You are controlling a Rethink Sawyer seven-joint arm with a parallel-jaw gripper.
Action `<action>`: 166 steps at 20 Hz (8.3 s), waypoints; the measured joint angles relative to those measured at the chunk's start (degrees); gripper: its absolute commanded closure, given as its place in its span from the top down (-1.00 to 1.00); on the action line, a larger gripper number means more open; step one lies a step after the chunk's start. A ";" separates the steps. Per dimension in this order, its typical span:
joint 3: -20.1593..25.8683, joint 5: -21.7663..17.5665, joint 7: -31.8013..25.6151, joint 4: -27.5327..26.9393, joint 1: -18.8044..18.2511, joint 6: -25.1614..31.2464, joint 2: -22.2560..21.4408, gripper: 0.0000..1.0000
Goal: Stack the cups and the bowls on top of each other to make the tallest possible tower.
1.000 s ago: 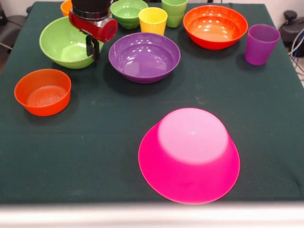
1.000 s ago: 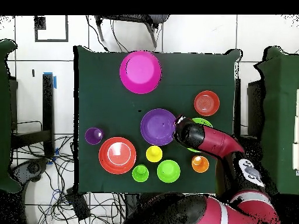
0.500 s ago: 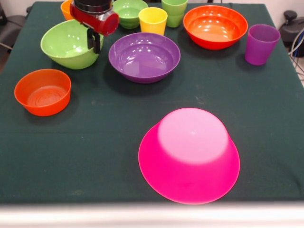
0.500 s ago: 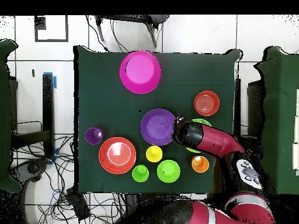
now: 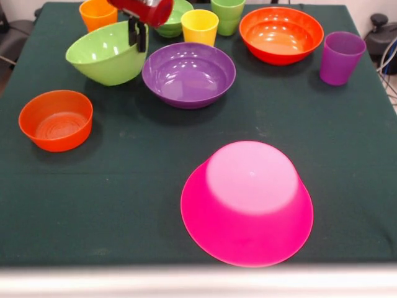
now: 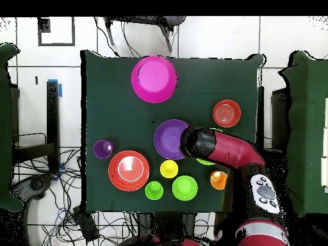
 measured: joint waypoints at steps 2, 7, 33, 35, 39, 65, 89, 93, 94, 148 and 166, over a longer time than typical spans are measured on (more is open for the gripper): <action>-0.12 0.09 0.00 0.01 0.92 1.20 -0.84 -1.00; -0.62 0.52 0.00 -0.23 4.42 4.58 -3.41 -1.00; -8.25 2.59 0.00 -24.14 21.54 19.65 -1.67 -1.00; -8.94 2.62 0.00 -26.89 22.54 21.34 -0.51 -1.00; -10.31 2.70 0.00 -33.14 24.23 25.03 2.25 -1.00; -20.89 6.13 2.12 -67.89 30.43 42.14 23.60 -1.00; -31.56 13.89 9.61 -86.47 31.39 49.82 34.57 -1.00; -33.09 15.67 9.61 -88.32 31.17 49.83 36.39 -1.00; -33.69 16.33 9.61 -88.85 31.06 49.86 36.96 -1.00; -61.60 45.72 9.61 -93.61 23.26 49.76 50.42 -1.00; -65.37 49.56 9.61 -93.61 20.93 46.62 50.80 -1.00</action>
